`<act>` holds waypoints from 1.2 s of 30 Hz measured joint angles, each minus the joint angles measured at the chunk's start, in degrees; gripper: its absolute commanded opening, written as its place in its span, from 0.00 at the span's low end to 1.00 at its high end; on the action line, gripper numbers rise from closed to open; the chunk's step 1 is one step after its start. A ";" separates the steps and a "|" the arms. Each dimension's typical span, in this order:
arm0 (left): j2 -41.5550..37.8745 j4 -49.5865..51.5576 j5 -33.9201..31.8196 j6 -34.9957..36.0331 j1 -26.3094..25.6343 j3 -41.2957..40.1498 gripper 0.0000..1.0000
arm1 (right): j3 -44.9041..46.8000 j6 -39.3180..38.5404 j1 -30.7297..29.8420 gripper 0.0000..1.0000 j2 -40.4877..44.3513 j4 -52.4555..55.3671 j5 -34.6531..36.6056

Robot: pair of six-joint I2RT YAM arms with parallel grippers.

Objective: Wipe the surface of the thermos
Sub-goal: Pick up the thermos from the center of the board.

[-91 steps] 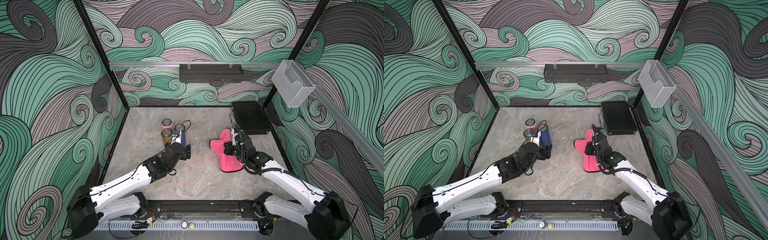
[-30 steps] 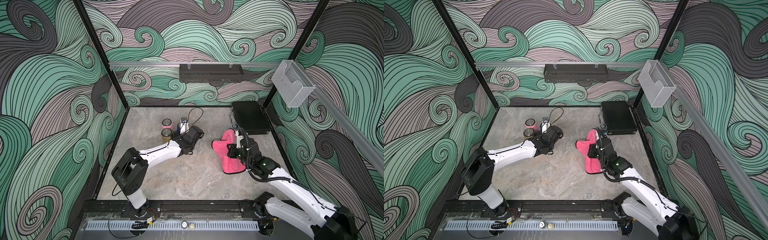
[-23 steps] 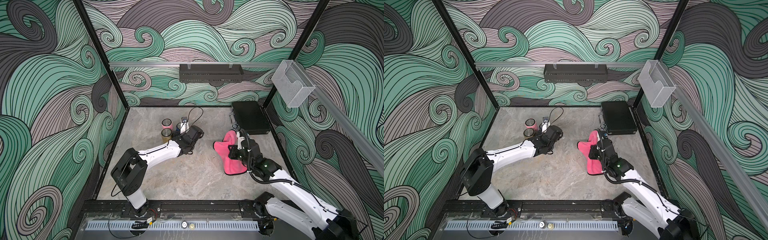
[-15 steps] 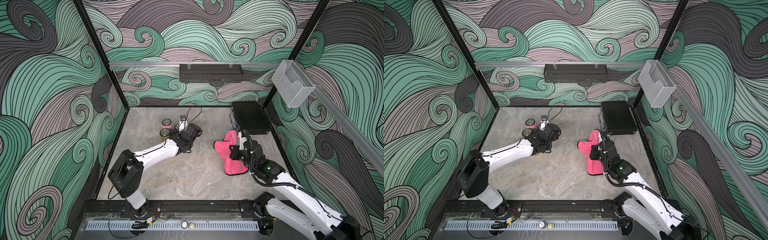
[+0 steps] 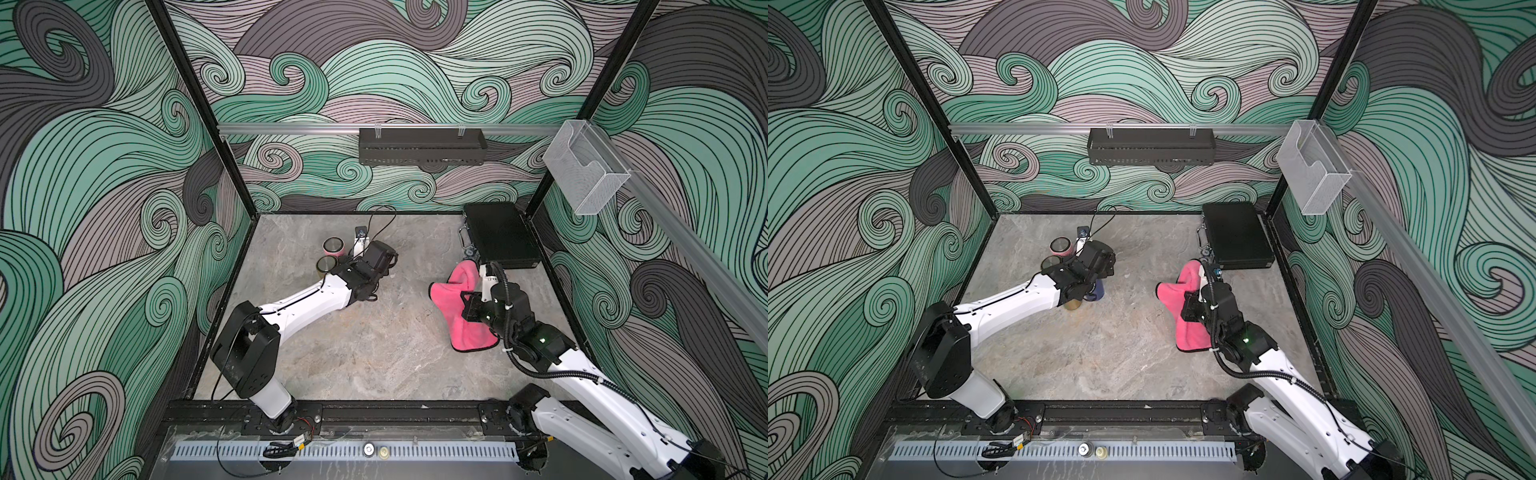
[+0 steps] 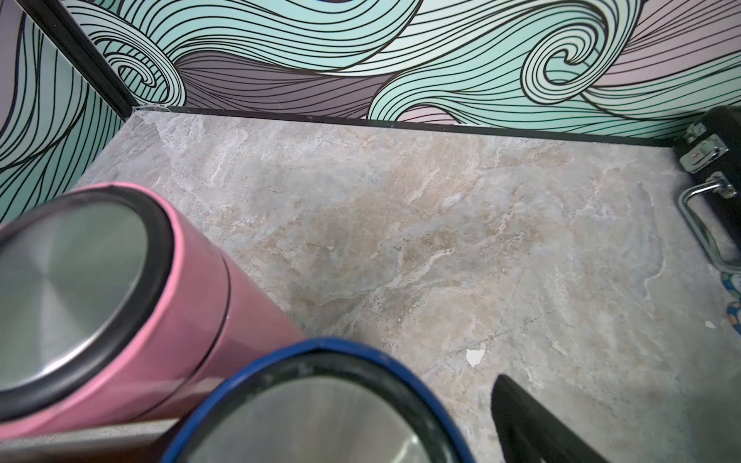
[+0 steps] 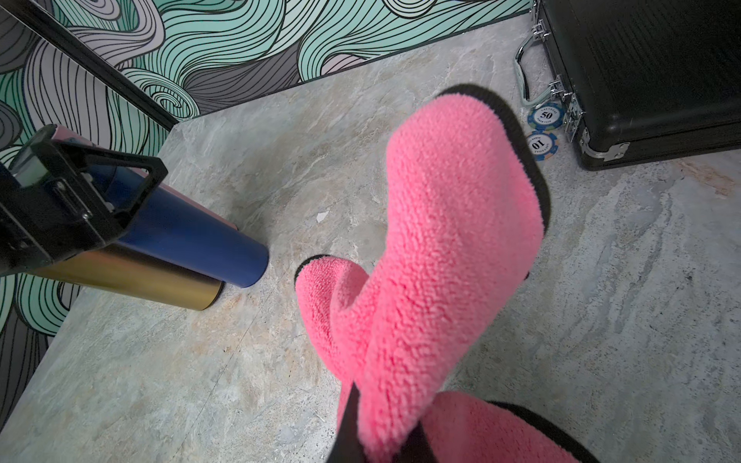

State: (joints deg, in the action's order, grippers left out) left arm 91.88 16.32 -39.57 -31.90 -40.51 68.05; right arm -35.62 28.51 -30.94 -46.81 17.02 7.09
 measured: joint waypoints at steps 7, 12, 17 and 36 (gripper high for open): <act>0.02 0.83 0.35 0.04 0.00 1.25 0.92 | 0.00 0.00 0.00 0.00 -0.04 -0.02 -0.02; 0.02 1.68 0.24 0.07 0.00 2.32 0.86 | 0.00 0.00 0.00 0.00 -0.04 -0.02 -0.02; 0.20 2.10 0.22 0.07 0.00 2.34 0.85 | 0.00 0.00 0.00 0.00 -0.28 -0.04 -0.09; 0.94 2.78 2.97 1.97 0.02 3.10 0.00 | 0.11 1.16 0.00 0.00 -1.01 -0.70 -0.39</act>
State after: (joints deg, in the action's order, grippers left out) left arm 92.82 19.09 -36.60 -29.93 -40.49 71.16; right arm -35.51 29.67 -30.94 -47.81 16.32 6.70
